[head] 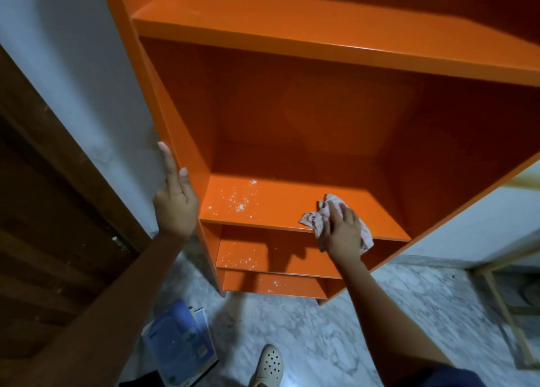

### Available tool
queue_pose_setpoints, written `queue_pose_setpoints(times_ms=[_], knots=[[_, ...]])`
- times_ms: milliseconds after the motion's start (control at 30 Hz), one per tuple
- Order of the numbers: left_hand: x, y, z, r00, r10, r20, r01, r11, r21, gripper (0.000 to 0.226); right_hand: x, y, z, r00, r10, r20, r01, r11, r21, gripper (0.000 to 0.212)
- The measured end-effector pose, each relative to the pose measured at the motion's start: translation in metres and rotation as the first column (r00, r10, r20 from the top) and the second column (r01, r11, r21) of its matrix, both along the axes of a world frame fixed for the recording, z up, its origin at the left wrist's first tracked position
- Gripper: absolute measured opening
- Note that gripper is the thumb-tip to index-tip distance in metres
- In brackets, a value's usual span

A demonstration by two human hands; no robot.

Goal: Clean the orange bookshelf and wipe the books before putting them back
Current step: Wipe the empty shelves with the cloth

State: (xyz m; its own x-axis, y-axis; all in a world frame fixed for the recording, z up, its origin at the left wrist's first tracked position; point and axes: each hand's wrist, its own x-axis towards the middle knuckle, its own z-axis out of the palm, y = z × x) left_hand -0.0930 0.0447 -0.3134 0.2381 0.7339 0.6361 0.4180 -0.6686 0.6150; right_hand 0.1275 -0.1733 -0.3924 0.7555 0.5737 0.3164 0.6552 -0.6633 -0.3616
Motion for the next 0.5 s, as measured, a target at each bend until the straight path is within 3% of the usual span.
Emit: queue_pose_setpoints(times_ms=[300,433,500], knots=[[-0.008,-0.001,0.002,0.997,-0.041,-0.059,0.039,0.998,-0.043,0.055,-0.068,0.061,0.010,0.943,0.322,-0.080,-0.323,0.946,-0.009,0.034],[-0.009,0.000,0.002,0.997,-0.038,-0.073,0.032,0.997,-0.071,0.056,-0.061,0.060,0.033,0.822,0.466,-0.328,-0.399,0.881,0.253,0.032],[-0.010,-0.002,0.005,0.998,-0.036,-0.060,0.032,0.997,-0.074,0.056,-0.046,0.056,0.042,0.831,0.451,-0.327,-0.326,0.869,0.371,0.034]])
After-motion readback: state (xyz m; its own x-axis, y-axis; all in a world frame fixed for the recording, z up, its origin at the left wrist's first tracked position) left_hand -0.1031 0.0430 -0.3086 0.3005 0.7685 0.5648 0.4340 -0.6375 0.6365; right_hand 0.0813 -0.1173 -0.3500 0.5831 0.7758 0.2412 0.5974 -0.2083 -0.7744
